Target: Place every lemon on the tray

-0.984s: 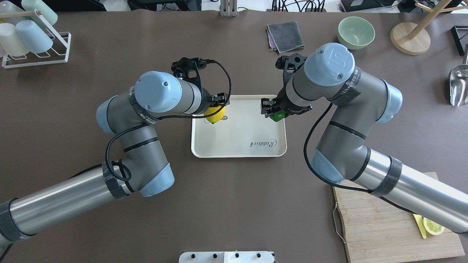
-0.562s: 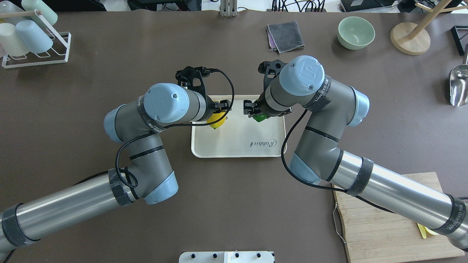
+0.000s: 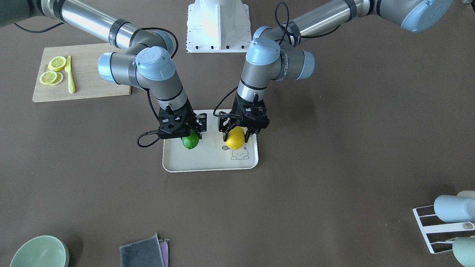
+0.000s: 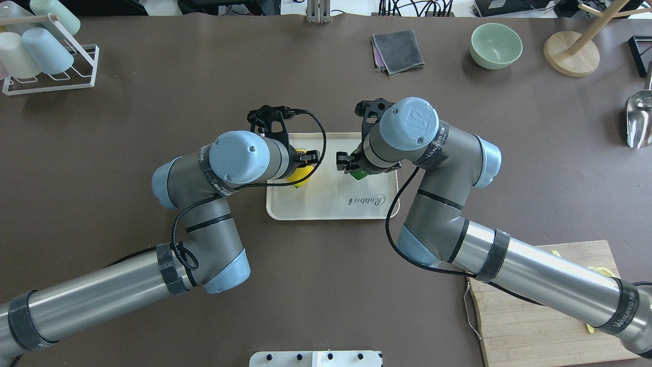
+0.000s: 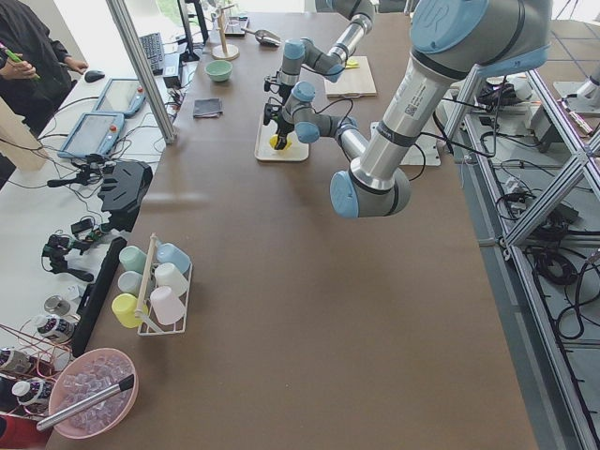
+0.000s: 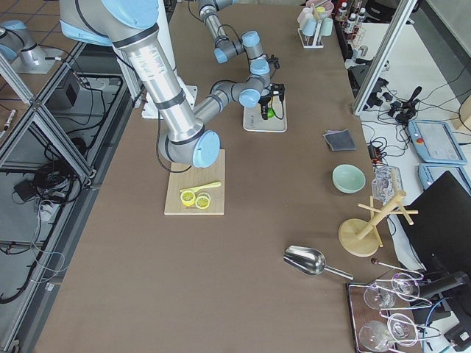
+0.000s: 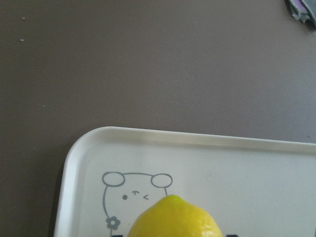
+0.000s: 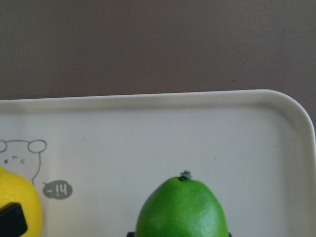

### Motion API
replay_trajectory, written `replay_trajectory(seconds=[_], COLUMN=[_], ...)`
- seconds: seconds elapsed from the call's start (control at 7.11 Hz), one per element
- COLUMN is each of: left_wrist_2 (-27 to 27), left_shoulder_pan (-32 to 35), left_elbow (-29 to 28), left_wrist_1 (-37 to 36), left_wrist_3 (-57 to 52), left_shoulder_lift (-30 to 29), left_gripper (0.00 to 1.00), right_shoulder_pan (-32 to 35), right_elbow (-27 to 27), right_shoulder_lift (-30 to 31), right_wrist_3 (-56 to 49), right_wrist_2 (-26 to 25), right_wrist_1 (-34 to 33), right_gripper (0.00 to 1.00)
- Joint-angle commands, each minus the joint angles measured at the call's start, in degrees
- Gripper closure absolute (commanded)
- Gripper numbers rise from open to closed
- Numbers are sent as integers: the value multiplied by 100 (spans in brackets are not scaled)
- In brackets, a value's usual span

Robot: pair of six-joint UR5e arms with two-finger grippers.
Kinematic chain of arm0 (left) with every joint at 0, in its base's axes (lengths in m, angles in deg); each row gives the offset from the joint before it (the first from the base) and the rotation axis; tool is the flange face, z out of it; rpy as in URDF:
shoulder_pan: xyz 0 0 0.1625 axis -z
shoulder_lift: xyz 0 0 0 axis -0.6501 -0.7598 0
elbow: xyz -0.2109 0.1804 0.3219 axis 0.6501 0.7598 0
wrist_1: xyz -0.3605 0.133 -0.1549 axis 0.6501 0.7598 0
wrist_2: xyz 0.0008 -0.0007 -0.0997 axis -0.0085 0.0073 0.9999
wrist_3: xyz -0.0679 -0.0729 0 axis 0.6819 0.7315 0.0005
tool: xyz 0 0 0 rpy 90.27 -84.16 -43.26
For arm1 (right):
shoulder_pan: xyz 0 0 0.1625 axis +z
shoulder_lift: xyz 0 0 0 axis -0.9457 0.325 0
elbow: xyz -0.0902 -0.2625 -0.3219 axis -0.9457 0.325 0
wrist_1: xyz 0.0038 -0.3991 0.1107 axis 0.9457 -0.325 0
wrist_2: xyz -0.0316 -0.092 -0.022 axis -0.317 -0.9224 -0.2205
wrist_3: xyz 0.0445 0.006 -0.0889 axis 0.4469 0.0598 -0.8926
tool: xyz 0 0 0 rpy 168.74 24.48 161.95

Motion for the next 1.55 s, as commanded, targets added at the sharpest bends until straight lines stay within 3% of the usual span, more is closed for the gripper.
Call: replay_trajectory(seconds=[0.0, 0.14, 0.42, 0.7, 0.98, 1.12, 1.41], left_wrist_2=[34, 7, 95, 795, 1176, 1202, 1377], left_shoulder_pan=[2, 2, 203, 781, 1318, 1555, 2151], left_elbow=[36, 54, 308, 536, 939, 1203, 1819], left_wrist_1=[-9, 0, -26, -18, -17, 0, 36], left_wrist_3=[-16, -16, -295, -655, -2058, -2238, -3009], left_shoulder_lift=[-6, -6, 11, 264, 860, 1168, 2204], left_gripper=[68, 3, 2, 2, 2, 2, 2], right_shoulder_pan=[-32, -93, -94, 220, 826, 994, 1406], right_elbow=[99, 161, 135, -22, -355, -679, -1147], right_shoulder_lift=[19, 2, -7, -7, 107, 403, 1081], right_wrist_3=[1, 10, 2, -68, -574, -1422, -1957], right_wrist_2=[-7, -24, -15, 220, 905, 829, 916], right_wrist_1=[0, 8, 26, -26, -71, -114, -36], right_gripper=[66, 2, 0, 0, 0, 0, 0])
